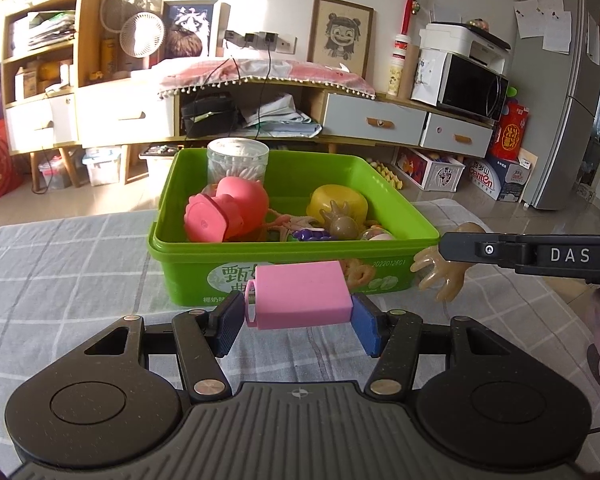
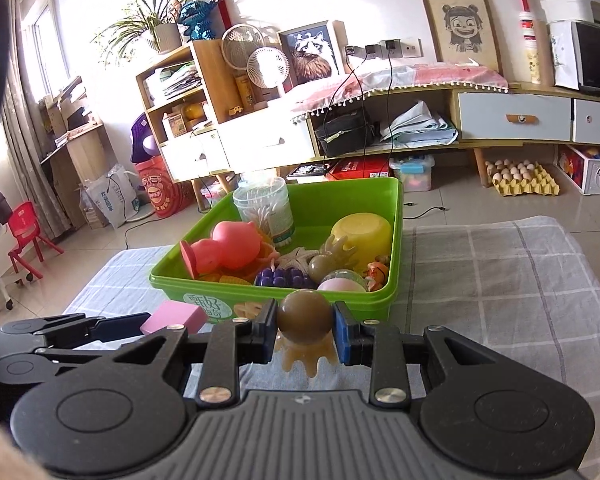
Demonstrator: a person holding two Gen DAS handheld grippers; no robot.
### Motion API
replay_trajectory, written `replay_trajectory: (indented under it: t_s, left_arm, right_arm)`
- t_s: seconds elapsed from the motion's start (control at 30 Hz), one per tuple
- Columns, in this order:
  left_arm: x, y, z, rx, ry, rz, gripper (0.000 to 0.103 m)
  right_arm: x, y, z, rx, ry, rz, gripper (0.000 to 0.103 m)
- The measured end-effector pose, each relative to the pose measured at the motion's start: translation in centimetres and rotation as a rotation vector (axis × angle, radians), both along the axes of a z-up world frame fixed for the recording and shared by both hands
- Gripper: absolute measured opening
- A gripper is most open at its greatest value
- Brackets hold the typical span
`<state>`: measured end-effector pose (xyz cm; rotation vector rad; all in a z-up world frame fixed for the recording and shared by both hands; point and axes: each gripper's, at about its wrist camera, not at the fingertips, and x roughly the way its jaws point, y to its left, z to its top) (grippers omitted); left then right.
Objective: Organize rigid objects
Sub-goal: 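Carry the pink block and brown toy over the green bin with both grippers, then open the left gripper to drop the block while the right releases the brown toy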
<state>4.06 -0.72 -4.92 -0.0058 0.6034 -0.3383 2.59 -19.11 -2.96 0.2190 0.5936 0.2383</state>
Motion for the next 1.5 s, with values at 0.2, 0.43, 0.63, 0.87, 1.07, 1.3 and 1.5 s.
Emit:
replay_trajectory:
  t_s: [0.2,0.43,0.63,0.87,1.07,1.3,1.5]
  left_arm:
    - [1.3,-0.7,1.4,-0.005,-0.020,-0.014,0.058]
    - [5.7,-3.1,2.6,0.023,-0.063,-0.016,0.058]
    - [10.3,-4.3,2.3,0.059,-0.056,0.001,0.058]
    - [13.7,-6.6,0.1,0.179,0.019,-0.088,0.058]
    - [14.3,-7.4,-1.2,0.230,0.034,-0.102,0.058]
    - [13.3,-7.3,-0.9,0.192,-0.014,-0.094,0.076]
    - [10.7,-6.1,0.2,0.149,-0.033,-0.062,0.086]
  right_arm:
    - [1.0,-1.3,1.6,0.078,-0.026,-0.054,0.006]
    - [4.3,-2.0,2.5,0.110,-0.051,-0.093,0.006]
    - [6.0,-2.0,1.1,0.070,-0.045,-0.081,0.006]
    - [7.1,-1.8,-0.6,0.058,-0.037,-0.047,0.006]
    - [7.7,-2.2,-1.8,0.048,-0.014,-0.048,0.006]
    - [7.3,-2.8,-1.5,0.086,-0.004,-0.067,0.023]
    - [6.3,-3.0,-0.7,0.079,0.024,-0.075,0.031]
